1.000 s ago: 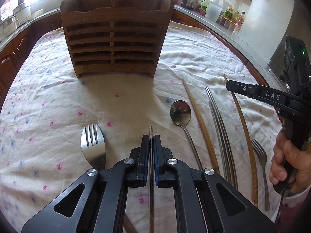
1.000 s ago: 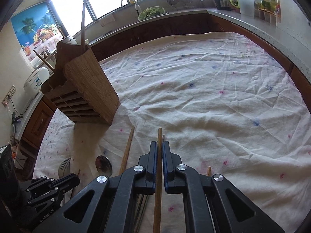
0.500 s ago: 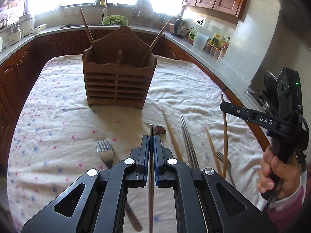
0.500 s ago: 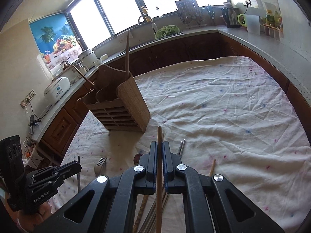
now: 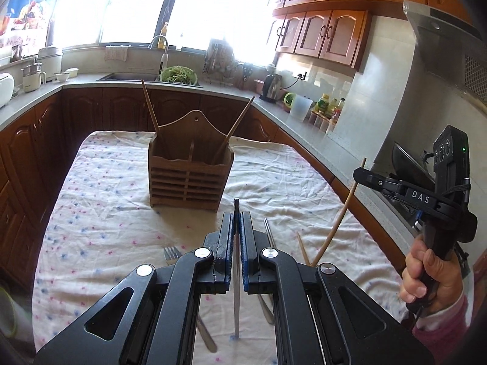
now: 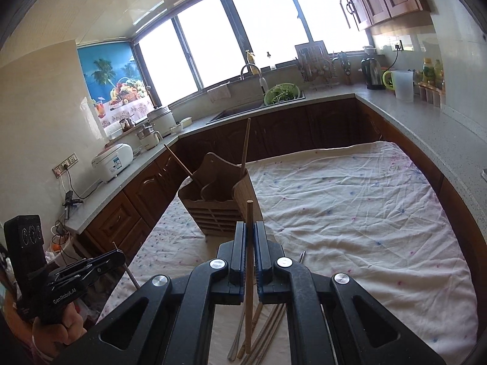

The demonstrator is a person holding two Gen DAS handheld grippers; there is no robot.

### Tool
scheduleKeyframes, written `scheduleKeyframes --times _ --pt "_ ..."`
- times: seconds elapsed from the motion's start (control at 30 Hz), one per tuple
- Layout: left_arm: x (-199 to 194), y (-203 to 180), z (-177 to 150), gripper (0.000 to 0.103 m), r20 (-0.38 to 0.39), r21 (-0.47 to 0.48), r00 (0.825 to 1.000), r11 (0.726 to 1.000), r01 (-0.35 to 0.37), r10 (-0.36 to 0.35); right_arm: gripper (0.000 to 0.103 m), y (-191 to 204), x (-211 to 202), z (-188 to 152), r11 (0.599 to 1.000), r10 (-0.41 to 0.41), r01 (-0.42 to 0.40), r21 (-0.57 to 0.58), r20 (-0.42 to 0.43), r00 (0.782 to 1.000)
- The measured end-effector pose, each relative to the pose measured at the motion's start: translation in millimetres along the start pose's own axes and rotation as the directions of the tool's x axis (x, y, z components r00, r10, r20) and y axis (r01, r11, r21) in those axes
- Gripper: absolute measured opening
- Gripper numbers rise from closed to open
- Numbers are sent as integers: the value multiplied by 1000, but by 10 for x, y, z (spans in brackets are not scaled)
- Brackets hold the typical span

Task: Organize utensils
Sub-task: 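Lift both held chopsticks upright and carry them over the holder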

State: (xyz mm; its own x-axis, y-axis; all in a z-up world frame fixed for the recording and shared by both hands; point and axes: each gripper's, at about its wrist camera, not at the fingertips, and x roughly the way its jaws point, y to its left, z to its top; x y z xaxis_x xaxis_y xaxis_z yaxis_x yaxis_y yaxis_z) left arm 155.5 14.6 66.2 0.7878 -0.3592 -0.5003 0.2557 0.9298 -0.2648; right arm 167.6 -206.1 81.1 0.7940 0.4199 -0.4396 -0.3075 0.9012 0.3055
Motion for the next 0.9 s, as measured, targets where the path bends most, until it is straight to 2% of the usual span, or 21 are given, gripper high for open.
scheduleKeyframes --times 0.43,0.9 --pt "-113 39 103 3 58 -4 998 1000 1 0 5 51 -79 79 1000 9 -9 -13 38 999" --pt "-134 202 322 3 112 -18 993 1000 -23 25 5 97 44 203 1000 18 -18 -10 59 998"
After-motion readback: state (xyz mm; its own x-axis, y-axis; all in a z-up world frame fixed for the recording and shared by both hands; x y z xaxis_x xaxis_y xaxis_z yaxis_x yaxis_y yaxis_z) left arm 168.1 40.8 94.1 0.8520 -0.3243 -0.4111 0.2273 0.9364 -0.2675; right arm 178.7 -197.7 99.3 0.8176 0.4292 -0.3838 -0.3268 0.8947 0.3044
